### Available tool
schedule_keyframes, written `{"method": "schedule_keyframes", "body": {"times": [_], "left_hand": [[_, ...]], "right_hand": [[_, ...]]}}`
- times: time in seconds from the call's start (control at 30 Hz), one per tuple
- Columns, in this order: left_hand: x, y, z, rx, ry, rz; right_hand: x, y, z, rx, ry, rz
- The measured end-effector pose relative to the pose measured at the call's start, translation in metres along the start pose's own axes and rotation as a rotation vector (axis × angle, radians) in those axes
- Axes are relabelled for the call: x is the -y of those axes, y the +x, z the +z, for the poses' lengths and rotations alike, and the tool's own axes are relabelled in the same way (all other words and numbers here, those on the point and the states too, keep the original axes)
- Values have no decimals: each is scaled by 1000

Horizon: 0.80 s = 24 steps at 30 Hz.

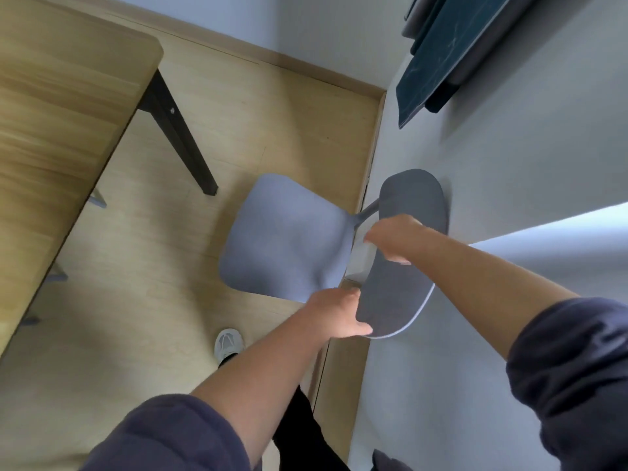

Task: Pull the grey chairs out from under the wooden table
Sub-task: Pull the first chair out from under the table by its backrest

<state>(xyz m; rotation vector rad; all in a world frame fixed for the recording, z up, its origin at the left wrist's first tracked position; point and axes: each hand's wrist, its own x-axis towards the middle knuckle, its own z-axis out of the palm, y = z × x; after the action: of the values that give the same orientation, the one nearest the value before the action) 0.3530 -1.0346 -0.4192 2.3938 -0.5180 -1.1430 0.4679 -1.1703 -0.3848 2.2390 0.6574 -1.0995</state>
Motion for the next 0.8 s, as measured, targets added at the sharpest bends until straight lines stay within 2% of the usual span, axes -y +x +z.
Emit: {"method": "schedule_keyframes", "body": {"times": [0.17, 0.33, 0.5, 0.67, 0.8], "left_hand": [[75, -32, -51, -82, 107, -135], [150, -65, -114, -143, 101, -252], [209, -93, -176, -303, 132, -286], [265, -124, -231, -557, 127, -274], [299, -138, -267, -592, 129, -290]], "right_hand": [[40, 12, -48, -75, 131, -21], [80, 28, -110, -143, 239, -55], [113, 50, -179, -200, 307, -89], [132, 77, -242, -257, 424, -87], [135, 90, -282, -299, 485, -92]]}}
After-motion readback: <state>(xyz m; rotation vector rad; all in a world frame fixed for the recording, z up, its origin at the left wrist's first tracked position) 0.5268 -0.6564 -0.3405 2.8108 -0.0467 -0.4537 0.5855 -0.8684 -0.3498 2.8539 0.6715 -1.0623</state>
